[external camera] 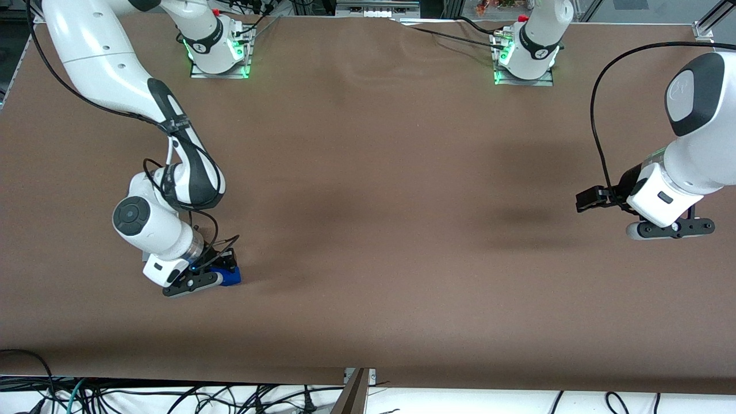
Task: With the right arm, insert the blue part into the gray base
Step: 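Carry the blue part over the gray base's hollow center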
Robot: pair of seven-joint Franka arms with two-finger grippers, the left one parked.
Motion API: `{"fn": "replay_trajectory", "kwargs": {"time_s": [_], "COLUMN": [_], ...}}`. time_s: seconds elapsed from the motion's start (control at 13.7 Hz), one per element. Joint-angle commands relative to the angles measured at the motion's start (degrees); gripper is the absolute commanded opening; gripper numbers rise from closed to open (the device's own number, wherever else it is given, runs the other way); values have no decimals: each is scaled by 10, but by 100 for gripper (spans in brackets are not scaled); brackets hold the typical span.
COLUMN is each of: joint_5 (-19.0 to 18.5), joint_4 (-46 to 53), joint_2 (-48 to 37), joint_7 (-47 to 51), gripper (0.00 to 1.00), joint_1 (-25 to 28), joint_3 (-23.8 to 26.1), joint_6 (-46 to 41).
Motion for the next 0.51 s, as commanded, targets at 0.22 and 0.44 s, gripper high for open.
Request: {"fn": "replay_trajectory", "kwargs": {"time_s": [0.22, 0.44], "joint_5": [-3, -2], "joint_4": [-47, -50], "joint_2": [-133, -149], "joint_7": [-111, -150], "gripper": [18, 18], "joint_1": [-52, -69], "joint_3": [-5, -20], "joint_6": [-127, -143]}}
